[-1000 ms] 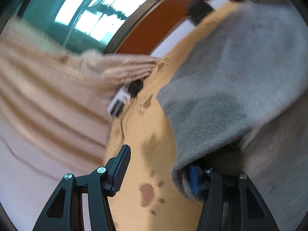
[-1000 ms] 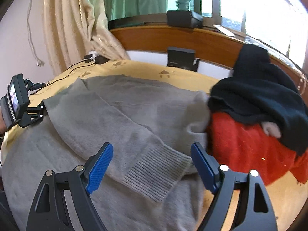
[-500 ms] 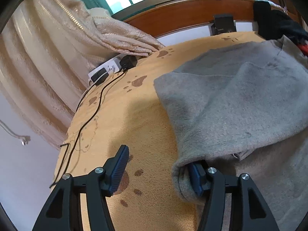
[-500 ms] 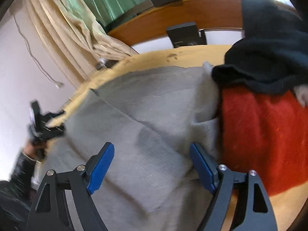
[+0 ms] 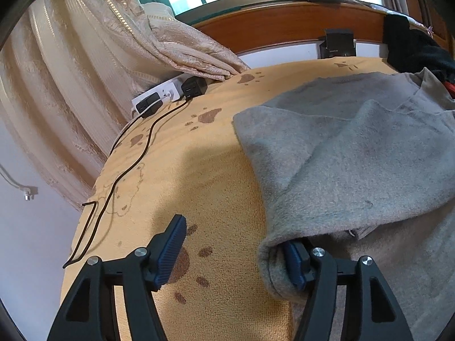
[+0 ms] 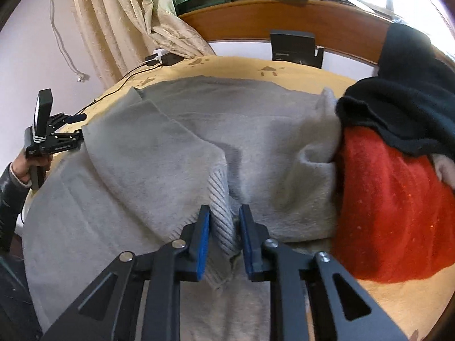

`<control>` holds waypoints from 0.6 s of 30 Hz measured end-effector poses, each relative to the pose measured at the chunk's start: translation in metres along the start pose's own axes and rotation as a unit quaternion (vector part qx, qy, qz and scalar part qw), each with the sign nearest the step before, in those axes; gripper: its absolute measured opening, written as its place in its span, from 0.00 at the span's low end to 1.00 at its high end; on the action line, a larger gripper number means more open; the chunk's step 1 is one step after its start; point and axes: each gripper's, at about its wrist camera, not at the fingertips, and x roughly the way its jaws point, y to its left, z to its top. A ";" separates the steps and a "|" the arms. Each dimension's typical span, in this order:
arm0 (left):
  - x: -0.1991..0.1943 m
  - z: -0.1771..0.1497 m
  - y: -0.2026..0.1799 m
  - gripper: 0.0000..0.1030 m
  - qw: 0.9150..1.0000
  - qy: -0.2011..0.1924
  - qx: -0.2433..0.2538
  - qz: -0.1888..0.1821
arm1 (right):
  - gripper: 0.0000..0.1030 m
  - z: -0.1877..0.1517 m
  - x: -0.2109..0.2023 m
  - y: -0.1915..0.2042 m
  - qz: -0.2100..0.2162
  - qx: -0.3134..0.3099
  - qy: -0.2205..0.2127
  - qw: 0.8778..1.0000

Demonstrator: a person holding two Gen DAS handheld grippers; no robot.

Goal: Fold clothes

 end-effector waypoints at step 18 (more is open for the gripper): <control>0.001 -0.001 0.006 0.69 1.000 0.007 -0.028 -0.007 | 0.14 0.067 -0.070 0.017 -0.012 0.004 -0.146 0.989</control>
